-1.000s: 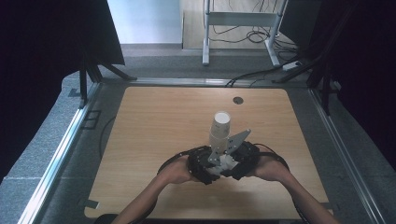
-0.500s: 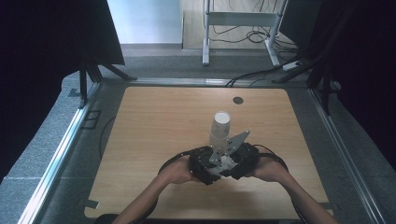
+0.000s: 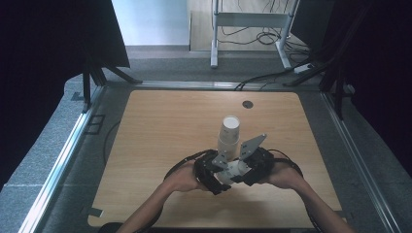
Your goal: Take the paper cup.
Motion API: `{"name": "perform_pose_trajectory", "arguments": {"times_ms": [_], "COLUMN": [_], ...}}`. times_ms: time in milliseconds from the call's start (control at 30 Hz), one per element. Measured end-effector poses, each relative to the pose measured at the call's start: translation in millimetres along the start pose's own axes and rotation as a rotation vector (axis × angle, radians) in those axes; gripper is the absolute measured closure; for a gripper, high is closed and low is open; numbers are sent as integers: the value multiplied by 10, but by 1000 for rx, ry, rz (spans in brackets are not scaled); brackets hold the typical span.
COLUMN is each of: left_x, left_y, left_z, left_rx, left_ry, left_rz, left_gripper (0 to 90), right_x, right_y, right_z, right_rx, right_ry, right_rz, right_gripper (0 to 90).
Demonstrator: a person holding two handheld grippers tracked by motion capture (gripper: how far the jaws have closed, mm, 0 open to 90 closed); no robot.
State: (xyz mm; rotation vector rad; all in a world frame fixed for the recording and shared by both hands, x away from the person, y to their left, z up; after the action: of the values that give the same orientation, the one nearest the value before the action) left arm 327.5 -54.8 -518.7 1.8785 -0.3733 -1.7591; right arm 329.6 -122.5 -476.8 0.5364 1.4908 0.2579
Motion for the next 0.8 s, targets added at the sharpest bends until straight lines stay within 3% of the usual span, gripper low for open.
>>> {"name": "perform_pose_trajectory", "arguments": {"times_ms": [100,267,300,333,433,533,800], "left_x": [-51,-210,-210,-266,-316,-387,-451], "left_y": [12,64,64,81,97,126,158], "left_z": [-5,-24,-24,-26,-27,-23,8], "left_rx": [-4,-37,-37,-49,-55,-71,-71], "left_ry": [-10,-21,-21,-28,-35,-46,-72], "left_rz": [29,135,135,172,208,274,357], "left_gripper": [137,137,137,137,137,138,141], "right_x": [-54,-147,-147,-177,-219,-265,-358], "right_y": [5,5,5,0,-10,-11,-40], "right_z": [9,13,13,16,23,19,16], "right_rx": [11,25,25,31,40,50,64], "right_ry": [5,13,13,16,18,31,45], "right_rz": [35,95,95,122,160,212,349], "right_gripper": [365,365,365,365,366,366,366]}}
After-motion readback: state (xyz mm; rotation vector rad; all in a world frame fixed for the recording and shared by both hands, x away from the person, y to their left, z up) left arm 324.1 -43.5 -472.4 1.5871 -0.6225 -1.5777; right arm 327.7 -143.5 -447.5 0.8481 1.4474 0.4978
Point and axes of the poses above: each handheld gripper's, and its own axes: x roughly forward along the jaws, y roughly out of its top, z roughly to its right, the point moved 10 cm from there along x, roughly forward along the jaws, and after that the axes turned 8 degrees about -z, right-handed, at the moved point
